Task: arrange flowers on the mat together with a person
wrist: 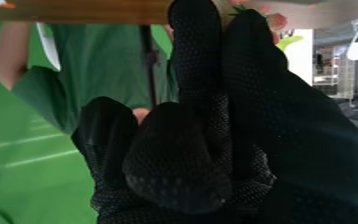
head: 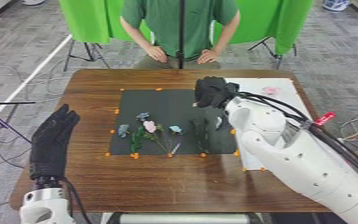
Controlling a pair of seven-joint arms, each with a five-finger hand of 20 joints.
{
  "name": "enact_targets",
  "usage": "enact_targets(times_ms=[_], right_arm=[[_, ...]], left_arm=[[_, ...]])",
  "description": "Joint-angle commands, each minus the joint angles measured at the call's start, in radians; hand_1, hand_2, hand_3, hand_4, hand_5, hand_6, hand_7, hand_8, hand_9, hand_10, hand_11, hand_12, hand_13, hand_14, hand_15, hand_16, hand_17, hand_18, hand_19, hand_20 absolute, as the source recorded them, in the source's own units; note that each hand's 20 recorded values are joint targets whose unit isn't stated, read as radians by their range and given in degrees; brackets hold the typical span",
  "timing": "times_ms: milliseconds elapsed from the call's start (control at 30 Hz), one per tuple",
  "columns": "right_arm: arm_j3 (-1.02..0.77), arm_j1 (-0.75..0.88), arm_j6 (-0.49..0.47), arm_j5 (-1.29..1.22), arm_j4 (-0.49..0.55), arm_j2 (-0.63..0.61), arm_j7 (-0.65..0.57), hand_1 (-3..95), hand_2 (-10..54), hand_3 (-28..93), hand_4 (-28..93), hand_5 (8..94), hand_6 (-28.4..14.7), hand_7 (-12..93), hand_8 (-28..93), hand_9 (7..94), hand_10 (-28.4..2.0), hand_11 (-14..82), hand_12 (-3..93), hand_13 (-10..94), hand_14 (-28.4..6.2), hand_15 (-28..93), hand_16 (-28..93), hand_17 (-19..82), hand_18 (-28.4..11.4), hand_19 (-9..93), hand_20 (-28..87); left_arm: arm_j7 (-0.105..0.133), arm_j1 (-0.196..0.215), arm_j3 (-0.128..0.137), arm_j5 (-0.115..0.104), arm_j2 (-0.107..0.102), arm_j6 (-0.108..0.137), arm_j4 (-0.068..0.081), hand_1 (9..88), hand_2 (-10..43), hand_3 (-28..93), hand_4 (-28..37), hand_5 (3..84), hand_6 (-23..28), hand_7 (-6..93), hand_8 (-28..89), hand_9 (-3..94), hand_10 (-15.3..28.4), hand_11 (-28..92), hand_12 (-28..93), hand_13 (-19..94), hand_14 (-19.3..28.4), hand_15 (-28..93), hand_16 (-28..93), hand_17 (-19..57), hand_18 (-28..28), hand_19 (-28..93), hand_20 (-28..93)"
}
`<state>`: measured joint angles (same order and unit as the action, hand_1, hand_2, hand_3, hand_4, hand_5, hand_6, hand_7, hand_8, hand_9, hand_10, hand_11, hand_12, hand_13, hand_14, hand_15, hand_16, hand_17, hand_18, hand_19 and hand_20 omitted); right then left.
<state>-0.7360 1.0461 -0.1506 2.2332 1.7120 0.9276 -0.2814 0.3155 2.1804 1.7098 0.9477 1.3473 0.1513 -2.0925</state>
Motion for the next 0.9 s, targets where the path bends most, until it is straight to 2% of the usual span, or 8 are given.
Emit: enact_targets(times_ms=[33, 267, 567, 700, 900], right_arm=[[0.017, 0.003, -0.009, 0.068, -0.026, 0.007, 0.018, 60.3, -9.5, 60, -26, 85.4, 4.5, 17, 3, 93.7, -7.6, 6.2, 25.1, 94, 1.3, 70, 19, 56, -19.3, 93, 50], [0.013, 0.009, 0.006, 0.103, -0.052, 0.003, 0.040, 58.8, -9.5, 60, -25, 83.3, 4.3, 17, 3, 93.3, -7.7, 3.7, 25.9, 94, 1.4, 70, 19, 55, -19.2, 93, 50], [0.007, 0.030, 0.014, 0.129, -0.058, -0.010, 0.057, 58.1, -9.5, 59, -25, 81.6, 4.2, 16, 2, 92.5, -7.7, 2.7, 26.2, 94, 1.6, 70, 19, 55, -19.1, 93, 50], [0.003, 0.037, 0.009, 0.124, -0.058, -0.011, 0.061, 57.7, -9.5, 59, -25, 80.5, 4.2, 16, 2, 91.8, -7.9, 2.8, 25.7, 94, 1.6, 70, 19, 55, -18.8, 93, 50], [-0.006, 0.039, 0.002, 0.128, -0.057, -0.010, 0.070, 56.8, -9.5, 58, -24, 78.4, 4.1, 15, 1, 90.5, -8.3, 4.2, 24.4, 94, 1.6, 69, 19, 55, -18.9, 93, 50]], left_arm=[[-0.004, 0.014, 0.004, 0.005, 0.010, -0.009, 0.000, 30.9, -6.1, 65, -17.8, 43.5, 3.3, 15.0, -7, 41.2, 12.6, 14, 13, 34, 14.0, 9, 0, 8.4, 8.1, 2, 15], [-0.009, 0.017, 0.009, 0.012, 0.013, -0.008, 0.000, 30.9, -6.3, 65, -17.5, 43.3, 3.2, 15.1, -7, 41.2, 12.5, 14, 13, 34, 14.0, 9, 0, 8.3, 8.1, 2, 16], [-0.016, 0.018, 0.015, 0.020, 0.018, -0.028, -0.001, 31.9, -7.1, 65, -17.1, 43.2, 3.0, 15.4, -7, 41.2, 12.4, 14, 12, 34, 14.0, 9, 1, 8.0, 8.3, 2, 15], [-0.016, 0.018, 0.014, 0.019, 0.019, -0.026, -0.001, 31.8, -7.0, 64, -17.0, 43.0, 2.8, 15.5, -7, 41.2, 12.4, 14, 13, 34, 14.0, 10, 1, 7.8, 8.4, 2, 15], [-0.020, 0.012, 0.013, 0.023, 0.020, -0.037, 0.003, 31.9, -7.0, 64, -16.9, 43.0, 2.8, 15.5, -7, 41.4, 12.4, 14, 13, 34, 14.2, 10, 1, 7.7, 8.4, 2, 15]])
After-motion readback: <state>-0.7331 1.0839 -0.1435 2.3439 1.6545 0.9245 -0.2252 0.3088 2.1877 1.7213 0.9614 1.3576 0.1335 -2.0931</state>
